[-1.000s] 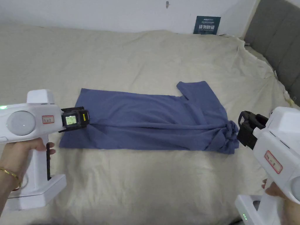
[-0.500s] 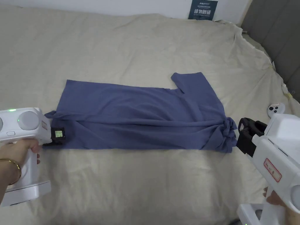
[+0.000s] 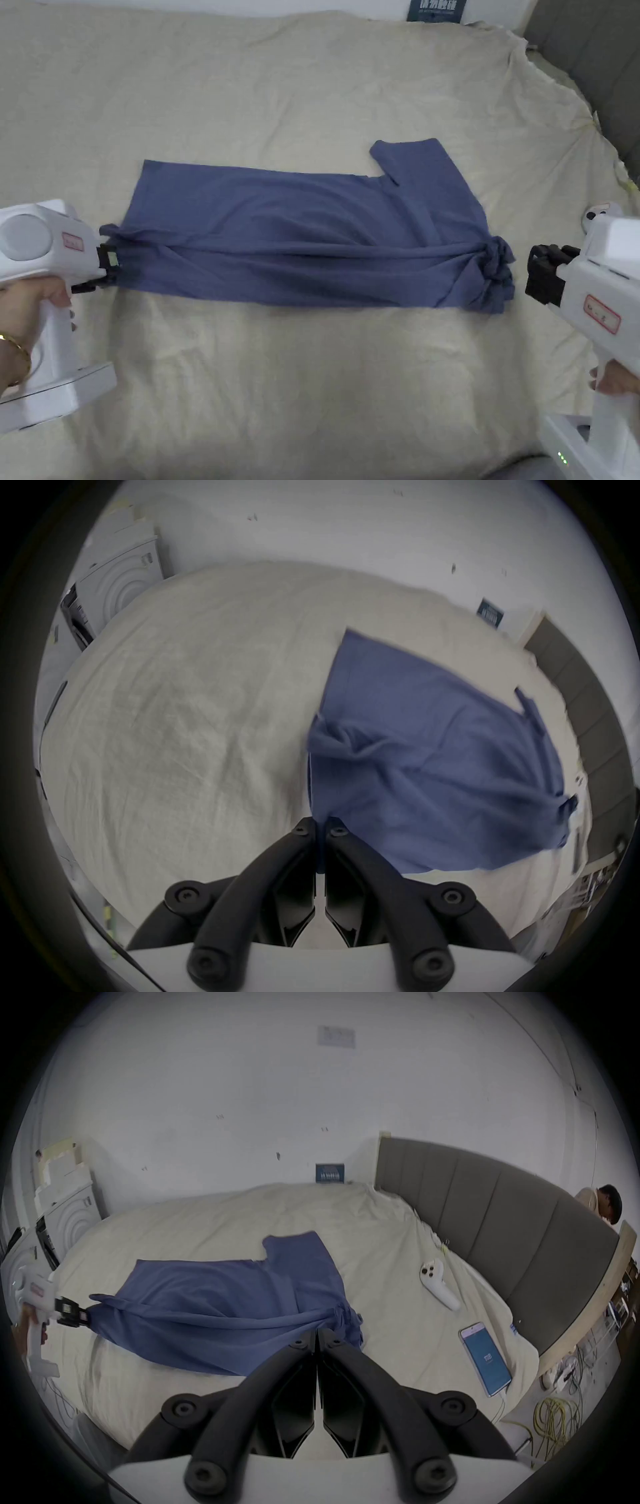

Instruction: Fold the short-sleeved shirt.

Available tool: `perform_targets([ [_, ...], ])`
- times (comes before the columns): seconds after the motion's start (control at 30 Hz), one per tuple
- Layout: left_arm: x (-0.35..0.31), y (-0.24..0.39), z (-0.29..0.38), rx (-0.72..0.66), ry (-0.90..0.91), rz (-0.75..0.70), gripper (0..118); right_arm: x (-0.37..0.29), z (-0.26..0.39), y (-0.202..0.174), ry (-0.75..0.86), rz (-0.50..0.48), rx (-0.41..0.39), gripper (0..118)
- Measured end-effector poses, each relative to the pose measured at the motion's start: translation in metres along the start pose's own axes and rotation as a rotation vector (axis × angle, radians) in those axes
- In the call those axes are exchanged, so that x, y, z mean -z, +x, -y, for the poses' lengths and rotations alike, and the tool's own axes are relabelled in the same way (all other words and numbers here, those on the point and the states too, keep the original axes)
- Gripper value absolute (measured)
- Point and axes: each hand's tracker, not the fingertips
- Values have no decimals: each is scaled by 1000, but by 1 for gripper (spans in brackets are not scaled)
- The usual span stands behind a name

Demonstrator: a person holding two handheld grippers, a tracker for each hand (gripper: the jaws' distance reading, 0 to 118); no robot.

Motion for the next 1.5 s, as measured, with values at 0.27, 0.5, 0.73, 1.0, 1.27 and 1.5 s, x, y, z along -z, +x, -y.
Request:
perform_targets([
  [0.27, -20, 4, -4, -14, 49, 27, 0, 100, -18, 23, -362, -34, 136, 106],
  [0.5, -13, 2, -6, -9, 35, 8, 0, 154, 2, 23, -498, 52, 141, 93],
  [0.73, -4, 2, -2, -12, 16, -19, 0, 166, 16, 26, -527, 3, 234, 10],
  [1.0, -18, -14, -9, -94, 72, -41, 0, 134, -8, 54, -516, -90, 144, 7],
  [1.27, -83, -34, 19, -83, 137, 21, 0, 71, -31, 56, -441, -147, -81, 7],
  [1.5, -96, -51, 99, -53, 78, -23, 0, 37, 26, 62, -474, -150, -85, 7],
])
